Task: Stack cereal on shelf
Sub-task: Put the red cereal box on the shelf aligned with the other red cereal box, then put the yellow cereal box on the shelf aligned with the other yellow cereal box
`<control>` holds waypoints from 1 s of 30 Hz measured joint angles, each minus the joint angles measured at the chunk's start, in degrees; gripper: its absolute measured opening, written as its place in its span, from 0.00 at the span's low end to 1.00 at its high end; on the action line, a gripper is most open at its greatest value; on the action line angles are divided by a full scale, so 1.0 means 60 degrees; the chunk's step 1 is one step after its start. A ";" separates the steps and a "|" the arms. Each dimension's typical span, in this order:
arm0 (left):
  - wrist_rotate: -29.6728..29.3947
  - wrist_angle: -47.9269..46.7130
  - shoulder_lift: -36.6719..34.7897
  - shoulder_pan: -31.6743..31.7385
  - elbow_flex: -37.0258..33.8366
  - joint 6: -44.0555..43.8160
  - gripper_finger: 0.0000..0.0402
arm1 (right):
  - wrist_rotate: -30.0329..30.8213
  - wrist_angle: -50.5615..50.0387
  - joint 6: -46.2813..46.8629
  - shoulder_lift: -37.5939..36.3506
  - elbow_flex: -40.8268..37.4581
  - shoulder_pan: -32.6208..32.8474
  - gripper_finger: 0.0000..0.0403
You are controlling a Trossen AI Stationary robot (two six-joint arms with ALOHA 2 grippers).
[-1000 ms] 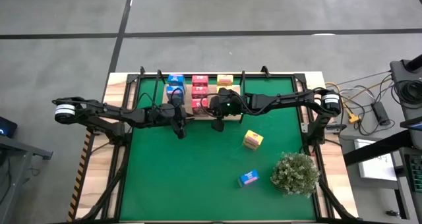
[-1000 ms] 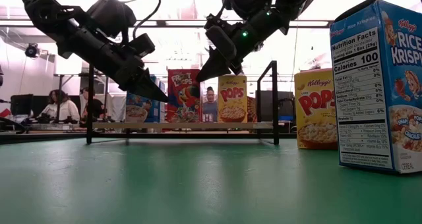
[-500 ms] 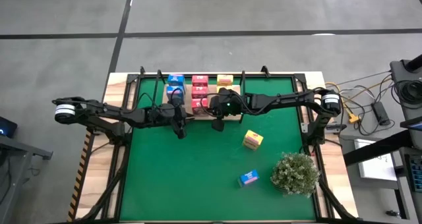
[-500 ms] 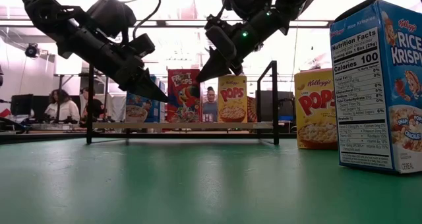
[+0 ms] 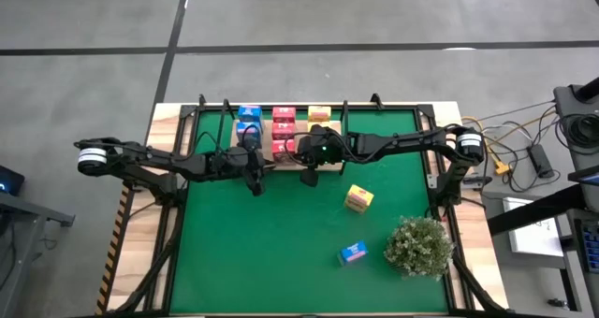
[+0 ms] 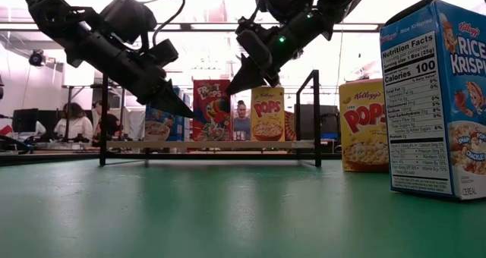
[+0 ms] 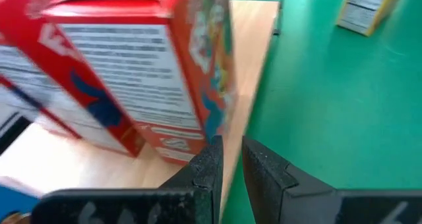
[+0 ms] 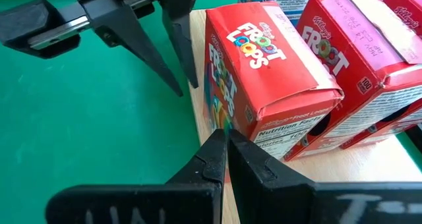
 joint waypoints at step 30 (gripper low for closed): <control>0.2375 -0.1447 -0.2624 -0.0150 0.0268 0.0132 0.10 | -0.0210 -1.0279 0.3357 -0.0597 0.4305 0.0782 0.02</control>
